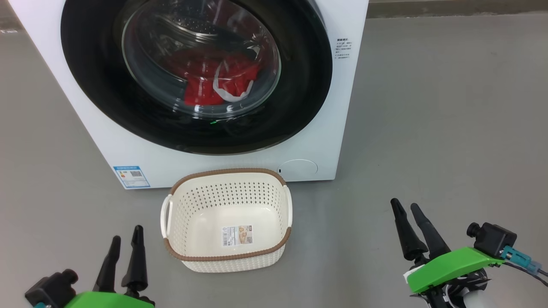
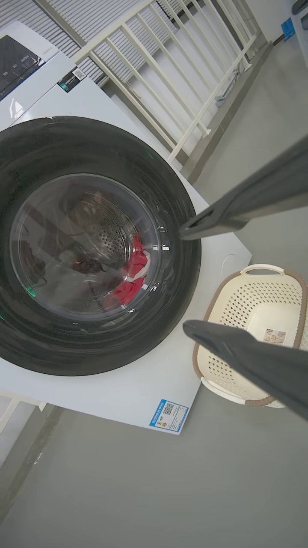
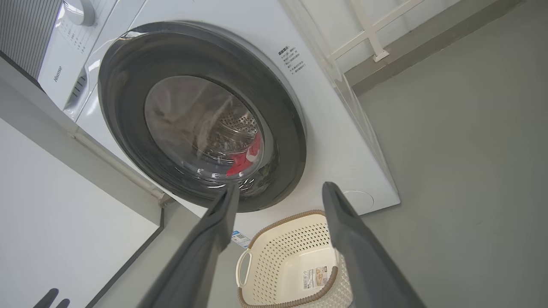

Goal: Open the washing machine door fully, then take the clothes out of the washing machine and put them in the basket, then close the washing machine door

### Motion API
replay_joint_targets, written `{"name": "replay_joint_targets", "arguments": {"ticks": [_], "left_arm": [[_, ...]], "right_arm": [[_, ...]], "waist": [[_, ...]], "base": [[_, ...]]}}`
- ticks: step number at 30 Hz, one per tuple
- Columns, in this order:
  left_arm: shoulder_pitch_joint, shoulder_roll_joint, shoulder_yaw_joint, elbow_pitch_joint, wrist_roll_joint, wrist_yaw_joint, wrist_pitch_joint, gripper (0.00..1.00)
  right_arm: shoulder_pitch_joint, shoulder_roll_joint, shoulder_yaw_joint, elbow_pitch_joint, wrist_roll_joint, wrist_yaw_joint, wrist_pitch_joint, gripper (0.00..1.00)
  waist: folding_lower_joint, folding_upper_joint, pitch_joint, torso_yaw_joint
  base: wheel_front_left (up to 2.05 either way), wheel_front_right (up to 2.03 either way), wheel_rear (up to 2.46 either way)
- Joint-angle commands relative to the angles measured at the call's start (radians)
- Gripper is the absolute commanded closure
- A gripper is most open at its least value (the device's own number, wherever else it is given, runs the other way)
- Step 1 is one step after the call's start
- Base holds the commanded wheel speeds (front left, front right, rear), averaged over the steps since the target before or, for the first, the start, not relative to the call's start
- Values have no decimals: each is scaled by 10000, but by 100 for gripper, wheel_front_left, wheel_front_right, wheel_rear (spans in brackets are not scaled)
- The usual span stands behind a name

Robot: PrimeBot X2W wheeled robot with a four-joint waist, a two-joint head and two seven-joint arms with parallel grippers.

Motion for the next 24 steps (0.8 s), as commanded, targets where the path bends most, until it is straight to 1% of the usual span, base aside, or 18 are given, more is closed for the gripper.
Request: {"name": "replay_joint_targets", "arguments": {"ticks": [1, 24], "left_arm": [[-409, 180, 165, -311, 375, -75, -155, 0], [-515, 246, -25, -598, 2869, -97, -810, 0]], "right_arm": [[-520, -39, 235, -190, -374, 10, -181, 0], [-879, -21, 716, -42, -3036, 13, -826, 0]], "waist": [[-1, 0, 6, 2], [-1, 0, 99, 48]], "base": [[0, 0, 0], [0, 0, 0]]}}
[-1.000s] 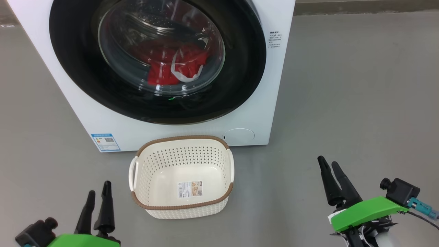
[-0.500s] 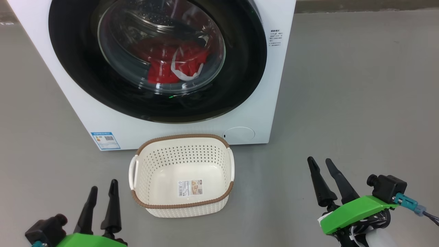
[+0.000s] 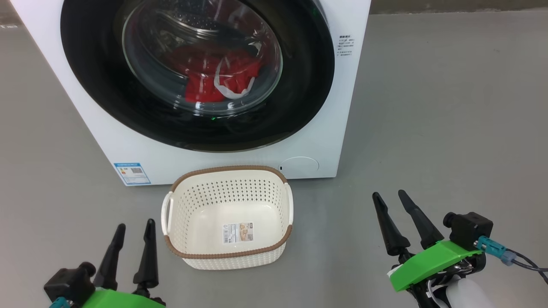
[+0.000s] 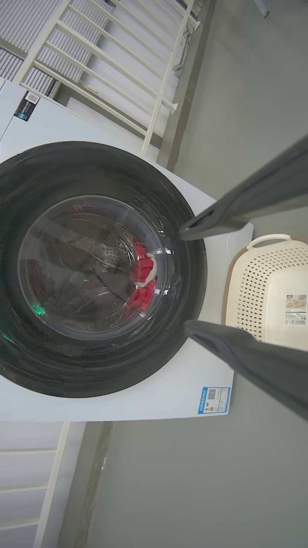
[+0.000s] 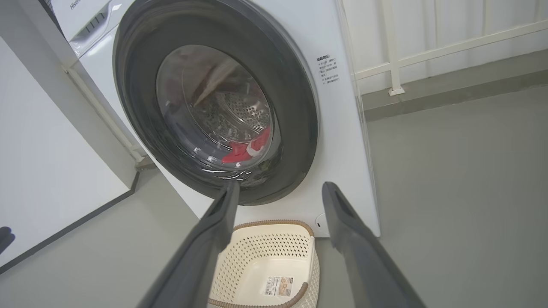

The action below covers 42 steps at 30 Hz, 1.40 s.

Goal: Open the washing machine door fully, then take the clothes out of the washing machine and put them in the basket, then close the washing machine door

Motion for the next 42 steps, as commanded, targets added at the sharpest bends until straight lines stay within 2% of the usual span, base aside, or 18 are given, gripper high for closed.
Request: {"name": "replay_joint_targets", "arguments": {"ticks": [1, 21, 42], "left_arm": [[-472, 214, 243, -317, 272, -84, -134, 0], [-544, 242, 163, -555, 2370, -103, -728, 0], [-550, 248, 165, -557, 2340, -104, -738, 0]], "right_arm": [[-409, -15, 252, -221, -281, 13, -149, 0], [-690, -50, 712, -178, -2487, 16, -734, 0], [-670, -15, 680, -177, -2446, 16, -743, 0]], "waist": [[0, 0, 6, 2], [0, 0, 1, 13], [0, 0, 22, -4]], "base": [[0, 0, 0], [0, 0, 0], [0, 0, 0]]}}
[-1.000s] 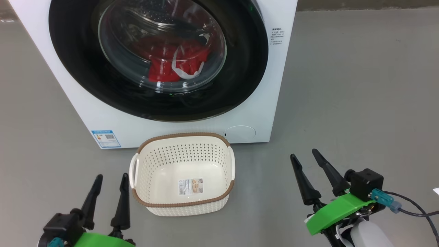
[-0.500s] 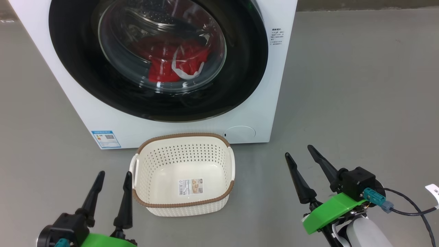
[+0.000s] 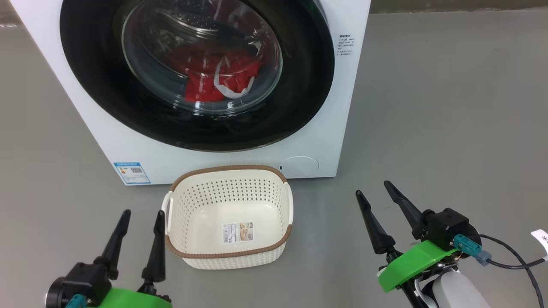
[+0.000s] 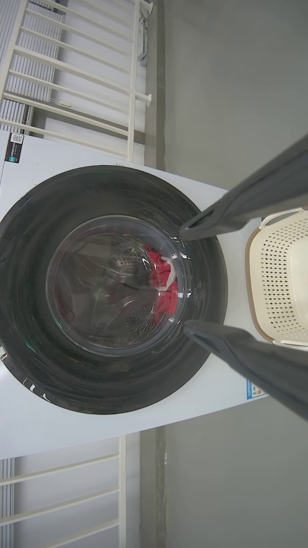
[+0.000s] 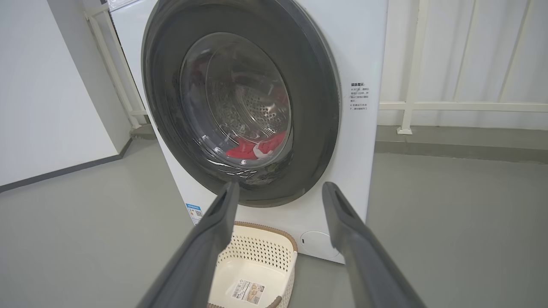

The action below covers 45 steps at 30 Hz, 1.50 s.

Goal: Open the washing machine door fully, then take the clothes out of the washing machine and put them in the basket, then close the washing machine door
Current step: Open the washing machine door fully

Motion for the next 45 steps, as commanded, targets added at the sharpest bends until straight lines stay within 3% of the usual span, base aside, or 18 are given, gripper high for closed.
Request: {"name": "replay_joint_targets", "arguments": {"ticks": [1, 35, 36, 38, 40, 43, 45], "left_arm": [[-371, 211, 279, -264, 59, -33, -93, 0], [-965, 404, -71, -417, 11, -33, -93, 0], [-1001, 416, -75, -426, 6, -33, -93, 0], [-1082, 433, -87, -451, -4, -33, -93, 0], [-1160, 438, -79, -478, -22, -33, -93, 0], [-1265, 439, -74, -514, -45, -33, -93, 0], [-1339, 445, -76, -535, -51, -33, -93, 0]], "right_arm": [[-313, 22, 235, -235, 17, 16, -120, 0], [-1743, -418, -339, -363, 983, 16, -120, 2], [-1837, -456, -387, -373, 1053, 16, -120, 14], [-2028, -532, -493, -393, 1224, 16, -120, 52], [-2220, -598, -614, -429, 1447, 16, -120, 64], [-2489, -724, -695, -566, 1891, 16, -120, 94], [-2641, -833, -737, -594, 2226, 16, -120, 100]], "waist": [[0, 0, 2, 2], [0, 0, 1227, 279], [0, 0, 1302, 308], [0, 0, 1460, 374], [0, 0, 1620, 442], [0, 0, 1857, 554], [0, 0, 2006, 621]], "base": [[0, 0, 0], [0, 0, 0], [0, 0, 0], [0, 0, 0], [0, 0, 0], [0, 0, 0], [0, 0, 0]]}}
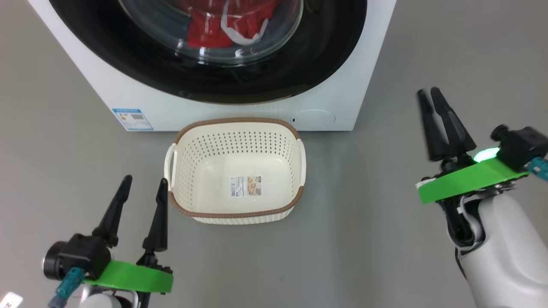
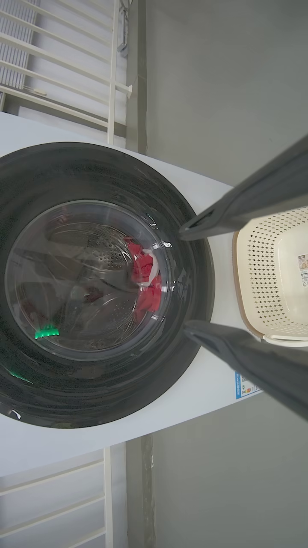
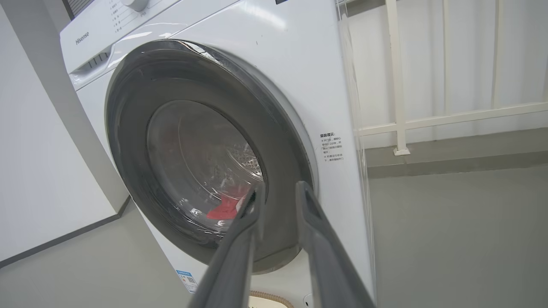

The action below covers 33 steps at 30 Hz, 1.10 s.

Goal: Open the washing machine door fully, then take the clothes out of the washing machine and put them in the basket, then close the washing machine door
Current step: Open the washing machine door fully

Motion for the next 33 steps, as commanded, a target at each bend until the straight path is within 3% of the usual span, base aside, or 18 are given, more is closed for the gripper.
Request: {"name": "replay_joint_targets", "arguments": {"ticks": [1, 13, 18, 33], "left_arm": [[-365, 210, 306, -308, -39, -33, -93, 0], [-825, 159, 321, -433, -21, -33, -93, 0], [-942, 118, 323, -415, -46, -33, -93, 0], [-1111, 91, 510, -597, -130, -33, -93, 0]], "right_arm": [[-241, -54, 123, -278, 237, 16, -118, 100], [-1765, -876, 117, 566, 2980, 16, -118, 100], [-2523, -1378, 568, 1236, 4192, 16, -80, 100], [-4511, -2417, 1351, 2351, 7082, 16, 945, 100]], "waist": [[0, 0, 243, 158], [0, 0, 1072, 380], [0, 0, 1302, 482], [0, 0, 2038, 703]], "base": [[0, 0, 0], [0, 0, 0], [0, 0, 0], [0, 0, 0]]}}
